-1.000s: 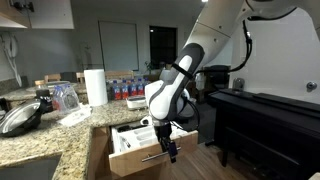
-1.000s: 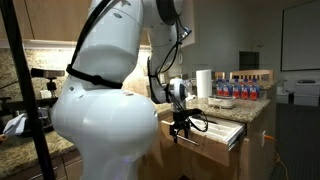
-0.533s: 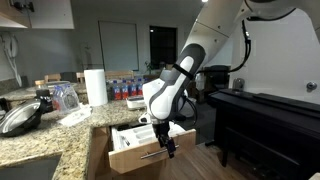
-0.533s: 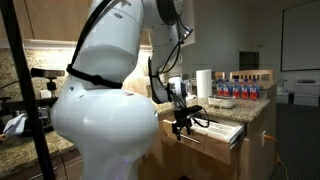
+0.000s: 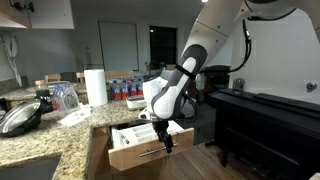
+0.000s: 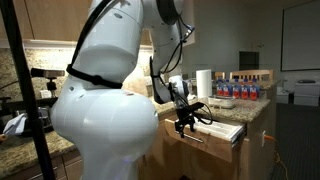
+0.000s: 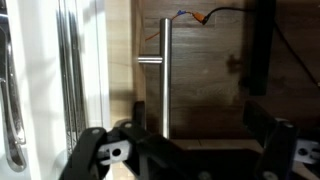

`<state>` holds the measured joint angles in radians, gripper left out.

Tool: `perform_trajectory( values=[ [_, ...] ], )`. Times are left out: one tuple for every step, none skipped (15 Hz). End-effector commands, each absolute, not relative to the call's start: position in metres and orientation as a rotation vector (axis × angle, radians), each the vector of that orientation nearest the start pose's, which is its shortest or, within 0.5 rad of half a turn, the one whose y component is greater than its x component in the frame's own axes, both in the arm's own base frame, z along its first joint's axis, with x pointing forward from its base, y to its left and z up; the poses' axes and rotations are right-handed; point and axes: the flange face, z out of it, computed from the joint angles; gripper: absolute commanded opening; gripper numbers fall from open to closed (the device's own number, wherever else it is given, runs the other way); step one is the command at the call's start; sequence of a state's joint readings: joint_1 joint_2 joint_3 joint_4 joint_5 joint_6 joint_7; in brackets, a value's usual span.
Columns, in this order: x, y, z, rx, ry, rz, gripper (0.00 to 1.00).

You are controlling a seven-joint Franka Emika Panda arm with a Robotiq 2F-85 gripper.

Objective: Close the drawer

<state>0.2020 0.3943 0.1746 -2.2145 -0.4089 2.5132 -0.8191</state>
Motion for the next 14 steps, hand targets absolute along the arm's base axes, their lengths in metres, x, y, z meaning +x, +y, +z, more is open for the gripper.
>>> perform_trajectory(
  values=[
    [0.506, 0.2, 0.191, -2.422, -2.261, 0.156, 1.0],
    [0.508, 0.2, 0.191, -2.431, -2.259, 0.15, 1.0],
    [0.509, 0.198, 0.192, -2.445, -2.253, 0.146, 1.0],
    [0.512, 0.197, 0.191, -2.46, -2.245, 0.148, 1.0],
    [0.511, 0.192, 0.191, -2.47, -2.238, 0.151, 1.0],
    [0.513, 0.19, 0.19, -2.482, -2.235, 0.147, 1.0],
    [0.514, 0.188, 0.191, -2.489, -2.237, 0.145, 1.0],
    [0.515, 0.187, 0.192, -2.495, -2.238, 0.142, 1.0],
    [0.516, 0.186, 0.193, -2.502, -2.242, 0.14, 1.0],
    [0.519, 0.186, 0.193, -2.507, -2.245, 0.144, 1.0],
    [0.52, 0.186, 0.193, -2.508, -2.246, 0.146, 1.0],
    [0.522, 0.186, 0.191, -2.506, -2.249, 0.151, 1.0],
    [0.523, 0.186, 0.191, -2.507, -2.253, 0.153, 1.0],
    [0.526, 0.186, 0.19, -2.507, -2.257, 0.156, 1.0]
  ],
)
